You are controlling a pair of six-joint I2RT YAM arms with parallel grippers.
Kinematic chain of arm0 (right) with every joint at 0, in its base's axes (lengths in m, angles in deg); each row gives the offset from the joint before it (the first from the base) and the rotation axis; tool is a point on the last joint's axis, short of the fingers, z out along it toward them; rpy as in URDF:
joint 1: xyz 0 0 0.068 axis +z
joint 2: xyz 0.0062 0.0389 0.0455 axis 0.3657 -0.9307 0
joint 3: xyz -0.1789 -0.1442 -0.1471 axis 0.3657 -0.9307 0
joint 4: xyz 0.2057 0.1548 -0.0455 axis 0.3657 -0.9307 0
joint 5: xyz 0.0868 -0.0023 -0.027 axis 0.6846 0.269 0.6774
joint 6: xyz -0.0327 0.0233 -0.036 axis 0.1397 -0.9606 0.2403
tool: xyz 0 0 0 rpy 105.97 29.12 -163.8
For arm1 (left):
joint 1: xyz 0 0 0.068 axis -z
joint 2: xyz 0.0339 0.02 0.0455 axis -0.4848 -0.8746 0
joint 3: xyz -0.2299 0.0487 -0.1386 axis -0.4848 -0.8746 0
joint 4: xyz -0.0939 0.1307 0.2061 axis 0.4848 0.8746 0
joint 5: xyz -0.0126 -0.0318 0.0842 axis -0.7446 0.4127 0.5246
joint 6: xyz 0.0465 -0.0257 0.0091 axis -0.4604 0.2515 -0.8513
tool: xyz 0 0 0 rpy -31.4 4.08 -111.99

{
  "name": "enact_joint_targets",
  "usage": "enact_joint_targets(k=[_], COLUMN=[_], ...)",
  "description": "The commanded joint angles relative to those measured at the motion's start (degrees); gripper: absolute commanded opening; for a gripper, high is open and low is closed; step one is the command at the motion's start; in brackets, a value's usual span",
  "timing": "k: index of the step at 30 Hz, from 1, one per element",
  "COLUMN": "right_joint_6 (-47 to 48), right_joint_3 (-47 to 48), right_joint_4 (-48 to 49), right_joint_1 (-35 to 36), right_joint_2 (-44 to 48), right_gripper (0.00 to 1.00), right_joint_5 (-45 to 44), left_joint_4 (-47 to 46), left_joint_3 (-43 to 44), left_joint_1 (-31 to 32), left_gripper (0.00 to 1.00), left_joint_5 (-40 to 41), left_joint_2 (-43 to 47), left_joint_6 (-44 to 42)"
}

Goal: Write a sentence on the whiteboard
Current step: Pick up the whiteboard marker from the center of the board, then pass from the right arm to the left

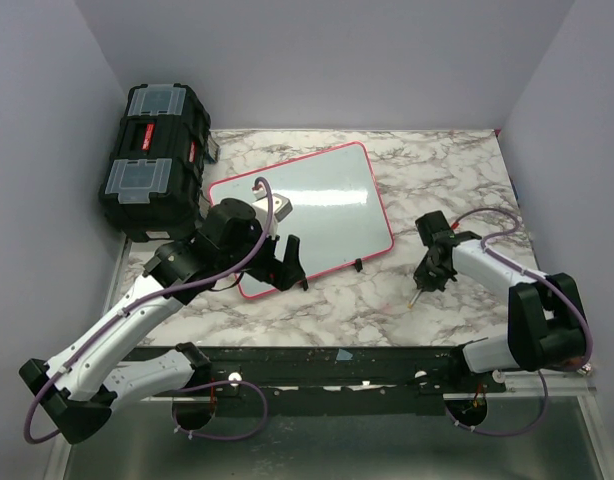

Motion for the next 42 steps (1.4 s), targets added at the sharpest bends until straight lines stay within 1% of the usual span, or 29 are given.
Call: enact_joint_targets(k=[1,6,9,12,17,24,28,32,34,42], right_joint_6=[3.6,7.3,9.7,13.3,19.9,26.5,28.4,30.5,31.5,34.0], right_joint_3=[3.0,6.7,9.8,12.8,18.2,23.9,25.9,28.2,29.6,34.9], right_joint_4=[-2.8,-5.6,-7.3,-7.4,-6.5,-4.0,-3.1,-3.3,-3.7,-5.5], right_joint_1=[0.0,-0.1,0.0,0.0,0.0,0.2,1.9,3.8,5.1,9.2], right_joint_2=[1.8,7.4,10.1,12.3,14.3,15.8,16.1,16.2,16.3,15.4], right_gripper=[0.00,0.01,0.01,0.01,0.01,0.01,0.01,0.01,0.01,0.01], right_joint_5=[0.3,4.9,7.5,12.1,23.3,40.4,45.5,48.2,48.3,45.3], left_joint_4=[-0.2,-0.2,0.3,0.8,0.8,2.7,5.5,8.2,9.3,18.2], left_joint_3=[2.4,5.0,7.9,11.3,17.1,27.5,33.8,39.4,41.2,51.9], left_joint_1=[0.2,0.2,0.2,0.2,0.2,0.1,0.1,0.1,0.1,0.2], left_gripper=[0.90,0.90,0.90,0.90,0.91,0.90,0.90,0.88,0.86,0.76], left_joint_5=[1.1,-0.1,-0.9,-1.5,-3.3,-6.6,-7.6,-9.9,-10.9,-11.8], left_joint_2=[-0.4,-0.8,-1.8,-3.2,-6.0,-13.4,-17.8,-22.3,-24.2,-33.6], left_joint_6=[1.0,2.0,2.4,2.8,4.3,6.9,8.5,9.6,10.4,14.2])
